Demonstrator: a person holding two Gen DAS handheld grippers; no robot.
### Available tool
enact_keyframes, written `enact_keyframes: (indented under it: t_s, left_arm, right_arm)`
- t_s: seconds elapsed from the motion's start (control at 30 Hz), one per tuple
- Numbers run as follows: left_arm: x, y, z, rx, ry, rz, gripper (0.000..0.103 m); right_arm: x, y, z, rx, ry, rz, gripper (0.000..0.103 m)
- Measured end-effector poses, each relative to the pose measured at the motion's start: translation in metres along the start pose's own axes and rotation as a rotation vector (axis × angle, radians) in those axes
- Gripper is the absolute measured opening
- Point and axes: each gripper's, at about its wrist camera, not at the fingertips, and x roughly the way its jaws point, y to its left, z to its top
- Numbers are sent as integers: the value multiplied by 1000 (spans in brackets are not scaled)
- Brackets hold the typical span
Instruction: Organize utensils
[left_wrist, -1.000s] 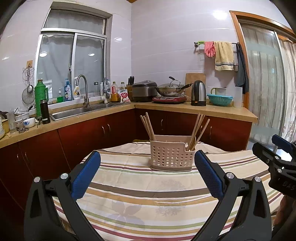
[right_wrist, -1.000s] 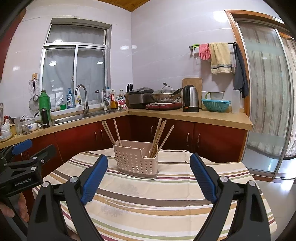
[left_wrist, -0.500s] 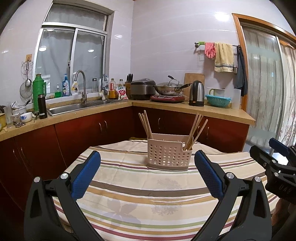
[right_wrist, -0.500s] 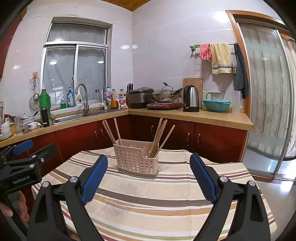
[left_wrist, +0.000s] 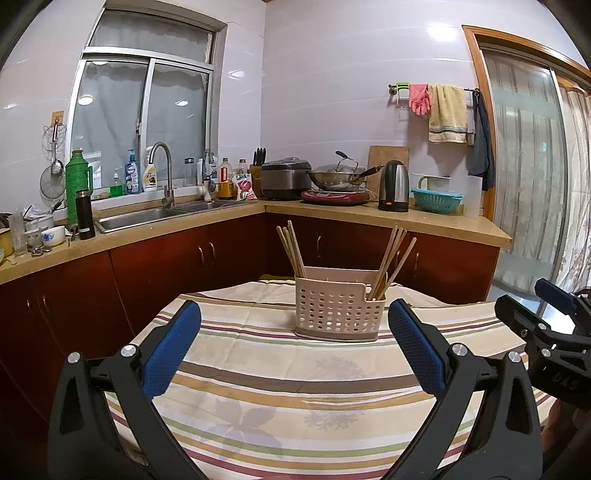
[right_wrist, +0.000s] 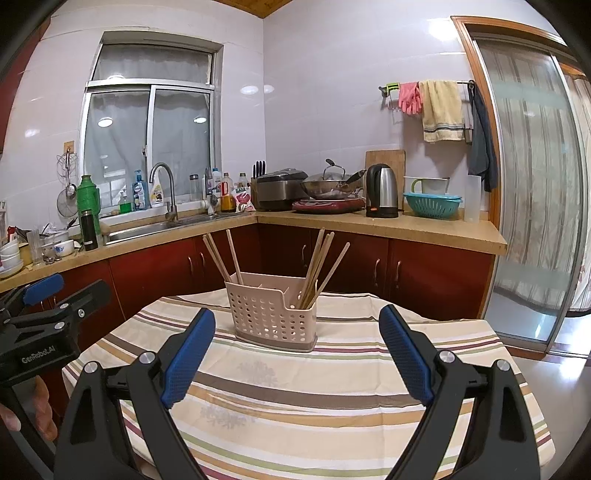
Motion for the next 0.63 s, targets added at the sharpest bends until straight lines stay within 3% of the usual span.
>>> enact_keyframes:
  t_s: [0.43, 0.63]
  left_arm:
    - [11, 2, -1, -19, 10, 13, 99]
    - [66, 21, -13, 12, 92, 68, 99]
  right_arm:
    - [4, -3, -3, 1, 11, -1, 88]
    - [29, -34, -12, 14, 42, -47, 89]
